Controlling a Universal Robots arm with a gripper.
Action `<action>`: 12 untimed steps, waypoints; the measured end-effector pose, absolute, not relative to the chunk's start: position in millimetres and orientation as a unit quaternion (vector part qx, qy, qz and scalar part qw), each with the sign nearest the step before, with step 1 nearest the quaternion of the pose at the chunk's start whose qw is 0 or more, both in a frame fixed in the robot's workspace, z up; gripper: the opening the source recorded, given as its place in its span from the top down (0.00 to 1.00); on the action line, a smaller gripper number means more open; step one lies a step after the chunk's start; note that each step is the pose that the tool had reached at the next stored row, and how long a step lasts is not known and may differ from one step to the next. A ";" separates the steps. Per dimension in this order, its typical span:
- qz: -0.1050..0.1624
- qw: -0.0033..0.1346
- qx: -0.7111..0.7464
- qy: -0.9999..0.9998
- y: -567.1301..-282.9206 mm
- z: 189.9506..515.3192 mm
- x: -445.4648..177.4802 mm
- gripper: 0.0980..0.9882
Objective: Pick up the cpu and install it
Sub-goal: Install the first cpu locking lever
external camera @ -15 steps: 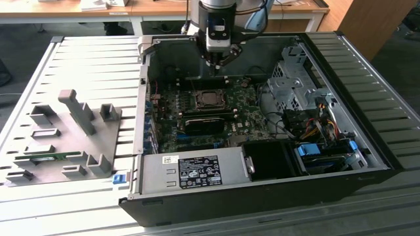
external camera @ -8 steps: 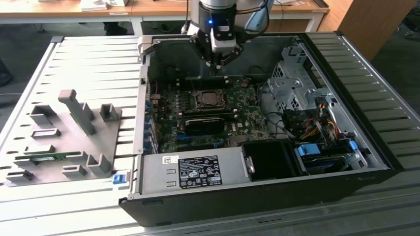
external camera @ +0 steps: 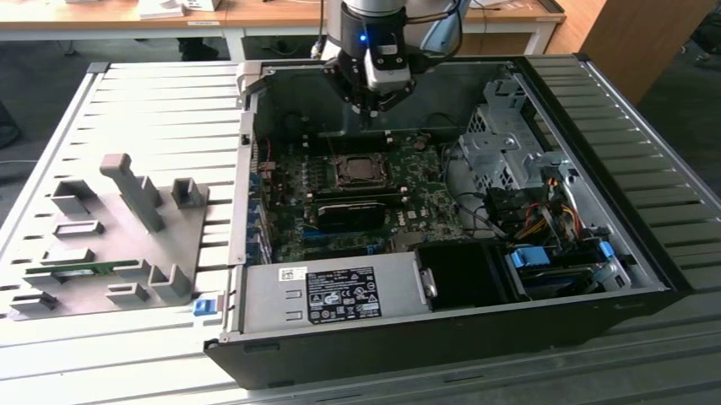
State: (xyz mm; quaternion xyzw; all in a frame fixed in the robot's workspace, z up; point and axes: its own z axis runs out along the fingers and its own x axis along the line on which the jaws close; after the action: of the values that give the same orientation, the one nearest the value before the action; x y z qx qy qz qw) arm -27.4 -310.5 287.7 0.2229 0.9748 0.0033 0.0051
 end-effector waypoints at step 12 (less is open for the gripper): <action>0.004 -0.002 0.187 0.982 -310.5 287.7 -27.6 0.99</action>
State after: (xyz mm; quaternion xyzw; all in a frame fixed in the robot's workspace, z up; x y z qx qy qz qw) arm -27.6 -310.5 287.7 0.1872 0.9823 0.0036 -0.0022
